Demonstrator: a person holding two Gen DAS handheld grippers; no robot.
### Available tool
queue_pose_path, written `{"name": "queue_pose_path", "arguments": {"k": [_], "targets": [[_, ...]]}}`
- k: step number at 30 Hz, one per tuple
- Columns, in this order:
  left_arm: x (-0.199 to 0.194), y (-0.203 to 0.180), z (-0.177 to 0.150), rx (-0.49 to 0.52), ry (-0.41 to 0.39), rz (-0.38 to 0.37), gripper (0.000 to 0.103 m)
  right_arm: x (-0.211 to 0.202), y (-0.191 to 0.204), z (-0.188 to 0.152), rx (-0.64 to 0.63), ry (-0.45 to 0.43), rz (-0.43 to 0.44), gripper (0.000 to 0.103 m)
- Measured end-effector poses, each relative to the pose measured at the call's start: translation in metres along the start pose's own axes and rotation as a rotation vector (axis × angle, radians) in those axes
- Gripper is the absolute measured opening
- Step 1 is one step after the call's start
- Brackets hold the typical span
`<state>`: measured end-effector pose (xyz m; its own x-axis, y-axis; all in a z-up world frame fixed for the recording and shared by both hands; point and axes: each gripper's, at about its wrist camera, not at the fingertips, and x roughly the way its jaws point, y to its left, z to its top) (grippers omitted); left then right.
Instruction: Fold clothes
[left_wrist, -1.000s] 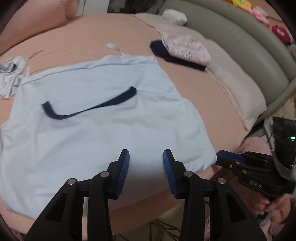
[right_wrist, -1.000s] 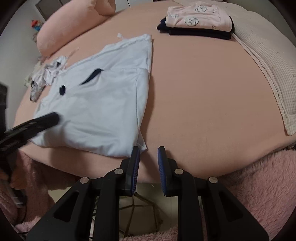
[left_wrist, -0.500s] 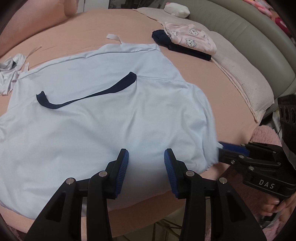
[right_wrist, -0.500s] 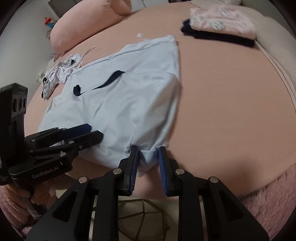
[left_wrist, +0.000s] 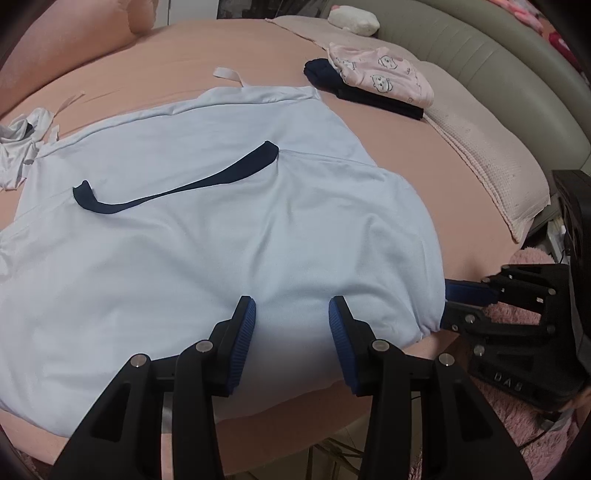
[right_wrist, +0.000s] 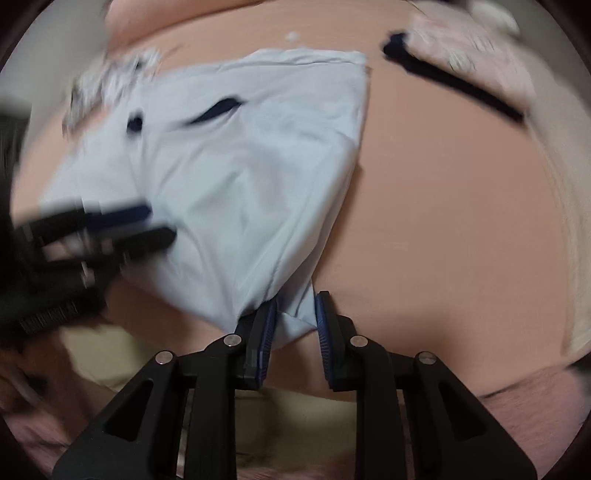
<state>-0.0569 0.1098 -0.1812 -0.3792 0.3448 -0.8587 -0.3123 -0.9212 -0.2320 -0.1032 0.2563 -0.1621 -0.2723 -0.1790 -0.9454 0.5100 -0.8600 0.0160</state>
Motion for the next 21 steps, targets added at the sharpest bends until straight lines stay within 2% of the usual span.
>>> {"name": "queue_pose_path", "arguments": {"k": [3, 4, 6, 10, 12, 15, 16, 19, 21], "targets": [[0.000, 0.001, 0.001, 0.009, 0.006, -0.003, 0.044, -0.001, 0.002, -0.005, -0.006, -0.001, -0.050, 0.021], [0.000, 0.001, 0.001, 0.013, 0.006, -0.004, 0.044, -0.002, 0.000, -0.007, 0.011, -0.006, -0.073, 0.026], [0.001, 0.003, 0.001, 0.010, 0.002, -0.013, 0.044, -0.003, -0.008, -0.012, 0.054, -0.018, -0.122, 0.028], [0.000, 0.008, 0.000, -0.018, -0.016, -0.024, 0.045, -0.022, -0.037, -0.020, 0.215, -0.083, -0.007, 0.025], [-0.002, 0.011, -0.001, -0.029, -0.040, -0.064, 0.050, -0.031, -0.053, -0.024, 0.297, -0.116, 0.057, 0.025], [-0.014, 0.020, 0.000, -0.089, -0.067, -0.120, 0.050, -0.040, -0.041, -0.017, 0.265, -0.182, 0.145, 0.027], [-0.024, 0.025, 0.001, -0.113, -0.086, -0.118, 0.050, -0.040, -0.033, -0.014, 0.237, -0.191, 0.156, 0.027], [-0.054, 0.049, 0.001, -0.180, -0.135, 0.005, 0.050, -0.034, -0.005, -0.004, 0.147, -0.194, 0.154, 0.027], [-0.068, 0.075, -0.004, -0.235, -0.110, 0.115, 0.050, -0.018, -0.003, -0.003, 0.153, -0.135, 0.031, 0.027]]}}
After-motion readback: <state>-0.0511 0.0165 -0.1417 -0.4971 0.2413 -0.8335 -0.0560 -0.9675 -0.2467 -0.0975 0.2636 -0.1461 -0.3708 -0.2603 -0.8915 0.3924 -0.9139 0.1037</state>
